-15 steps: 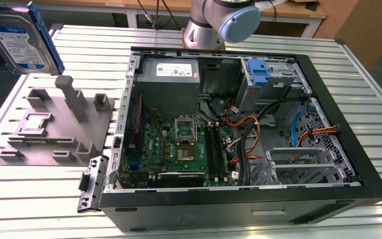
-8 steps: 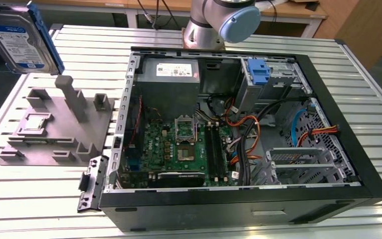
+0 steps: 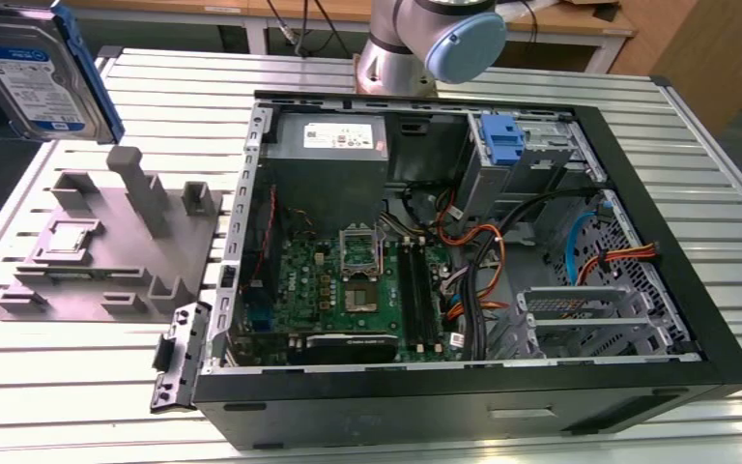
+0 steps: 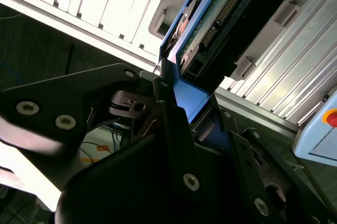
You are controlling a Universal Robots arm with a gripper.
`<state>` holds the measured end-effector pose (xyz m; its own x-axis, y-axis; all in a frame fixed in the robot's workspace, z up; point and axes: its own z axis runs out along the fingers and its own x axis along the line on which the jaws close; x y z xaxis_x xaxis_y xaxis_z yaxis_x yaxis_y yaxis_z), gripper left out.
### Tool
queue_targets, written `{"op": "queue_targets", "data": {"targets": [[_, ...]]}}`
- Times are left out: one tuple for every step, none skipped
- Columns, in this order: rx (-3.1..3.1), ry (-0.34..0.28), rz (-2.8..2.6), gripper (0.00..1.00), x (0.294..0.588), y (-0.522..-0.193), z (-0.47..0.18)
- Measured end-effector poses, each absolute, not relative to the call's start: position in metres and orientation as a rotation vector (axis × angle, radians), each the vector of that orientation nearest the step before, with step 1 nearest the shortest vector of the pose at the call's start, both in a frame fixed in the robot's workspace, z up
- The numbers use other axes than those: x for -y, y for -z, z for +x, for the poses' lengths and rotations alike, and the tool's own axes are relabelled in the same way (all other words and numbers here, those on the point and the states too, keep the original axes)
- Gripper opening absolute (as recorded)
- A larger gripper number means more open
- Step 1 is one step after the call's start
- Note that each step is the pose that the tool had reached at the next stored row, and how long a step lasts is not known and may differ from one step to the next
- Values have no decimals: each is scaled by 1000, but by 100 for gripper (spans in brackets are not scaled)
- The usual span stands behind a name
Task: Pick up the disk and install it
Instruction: 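Pick up the disk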
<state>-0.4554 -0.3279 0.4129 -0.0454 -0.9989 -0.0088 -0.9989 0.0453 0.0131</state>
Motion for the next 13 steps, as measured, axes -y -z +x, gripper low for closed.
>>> {"op": "queue_targets", "data": {"targets": [[2269,25,2169,36,328,-413,-455],[2269,25,2169,36,328,-414,-455],[2269,25,2168,36,328,-414,-455],[2269,25,2168,36,328,-414,-455],[2269,25,2169,36,328,-415,-455],[2269,25,2169,36,328,-415,-455],[2269,24,2168,36,328,-415,-455],[2269,25,2168,36,328,-416,-455],[2269,24,2169,36,328,-416,-455],[2269,24,2169,36,328,-416,-455],[2269,25,2168,36,328,-416,-455],[2269,24,2169,36,328,-417,-455],[2269,24,2169,36,328,-417,-455]]}}
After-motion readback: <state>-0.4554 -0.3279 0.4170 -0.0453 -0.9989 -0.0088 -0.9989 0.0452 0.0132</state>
